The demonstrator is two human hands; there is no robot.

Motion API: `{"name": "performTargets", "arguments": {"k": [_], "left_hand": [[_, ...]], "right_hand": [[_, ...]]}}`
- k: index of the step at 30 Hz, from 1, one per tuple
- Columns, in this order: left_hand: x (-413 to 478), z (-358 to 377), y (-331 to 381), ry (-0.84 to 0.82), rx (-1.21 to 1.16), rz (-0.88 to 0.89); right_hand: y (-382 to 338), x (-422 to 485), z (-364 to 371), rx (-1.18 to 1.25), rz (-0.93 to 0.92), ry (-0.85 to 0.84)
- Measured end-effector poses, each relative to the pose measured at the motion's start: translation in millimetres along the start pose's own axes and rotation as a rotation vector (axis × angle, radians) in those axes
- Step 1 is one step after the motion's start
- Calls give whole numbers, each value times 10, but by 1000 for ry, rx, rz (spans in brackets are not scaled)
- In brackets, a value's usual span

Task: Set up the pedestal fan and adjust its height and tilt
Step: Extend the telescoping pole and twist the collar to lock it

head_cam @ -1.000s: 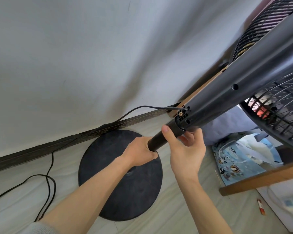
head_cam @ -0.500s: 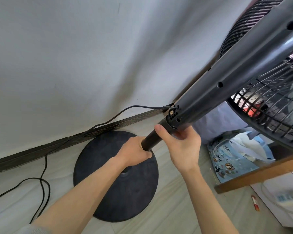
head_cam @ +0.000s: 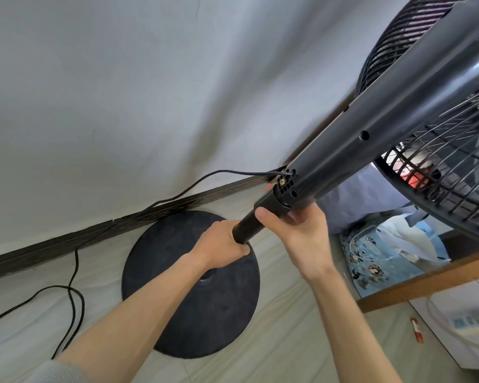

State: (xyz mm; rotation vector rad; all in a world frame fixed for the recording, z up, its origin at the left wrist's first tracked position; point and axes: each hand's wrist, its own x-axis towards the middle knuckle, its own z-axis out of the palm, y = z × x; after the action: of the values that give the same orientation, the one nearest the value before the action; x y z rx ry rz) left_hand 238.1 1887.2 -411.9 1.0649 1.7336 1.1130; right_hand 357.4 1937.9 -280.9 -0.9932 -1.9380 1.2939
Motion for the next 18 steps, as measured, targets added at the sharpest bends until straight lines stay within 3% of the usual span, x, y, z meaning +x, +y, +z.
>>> {"name": "performTargets", "arguments": {"k": [4,9,14,18], "left_hand": [[1,16,8,-17,2,11],[7,5,-11,5,21,7],[1,13,-15,-5,12,15],[10,7,-19,3,29,13]], "right_hand": [[21,-50,229,-89,-3,250],[-13,-4,62,71,-2,58],[-4,-39,190,-80,-28,252],[-20,-37,10,-65,-29,114]]}}
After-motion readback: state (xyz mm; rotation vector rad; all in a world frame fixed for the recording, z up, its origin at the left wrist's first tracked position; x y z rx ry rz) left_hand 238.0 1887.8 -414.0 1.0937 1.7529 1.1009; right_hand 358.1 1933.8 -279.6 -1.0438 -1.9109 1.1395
